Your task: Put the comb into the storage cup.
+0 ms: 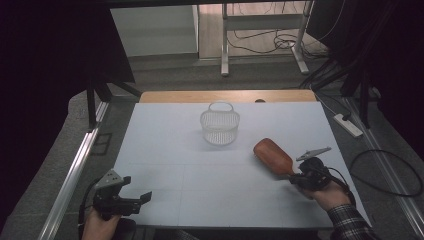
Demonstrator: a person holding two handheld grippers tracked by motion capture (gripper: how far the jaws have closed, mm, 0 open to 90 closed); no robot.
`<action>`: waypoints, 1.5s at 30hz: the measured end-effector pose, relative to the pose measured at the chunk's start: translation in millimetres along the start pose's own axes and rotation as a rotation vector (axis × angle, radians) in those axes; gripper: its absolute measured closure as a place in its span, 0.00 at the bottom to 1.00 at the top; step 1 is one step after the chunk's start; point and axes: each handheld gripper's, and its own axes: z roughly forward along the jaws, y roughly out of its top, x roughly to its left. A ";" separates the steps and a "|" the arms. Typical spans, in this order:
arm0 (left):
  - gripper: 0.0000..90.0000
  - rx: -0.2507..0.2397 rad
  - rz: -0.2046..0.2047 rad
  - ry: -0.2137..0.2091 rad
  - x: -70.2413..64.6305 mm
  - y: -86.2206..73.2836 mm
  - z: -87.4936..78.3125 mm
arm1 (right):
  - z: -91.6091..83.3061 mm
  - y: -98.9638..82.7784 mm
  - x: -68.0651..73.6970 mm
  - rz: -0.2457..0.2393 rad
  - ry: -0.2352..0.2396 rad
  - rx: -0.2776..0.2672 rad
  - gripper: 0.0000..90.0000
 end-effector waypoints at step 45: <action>0.04 0.020 0.015 0.007 -2.3 -1.5 -0.7 | 19.3 5.8 -18.0 0.005 -0.093 0.004 0.00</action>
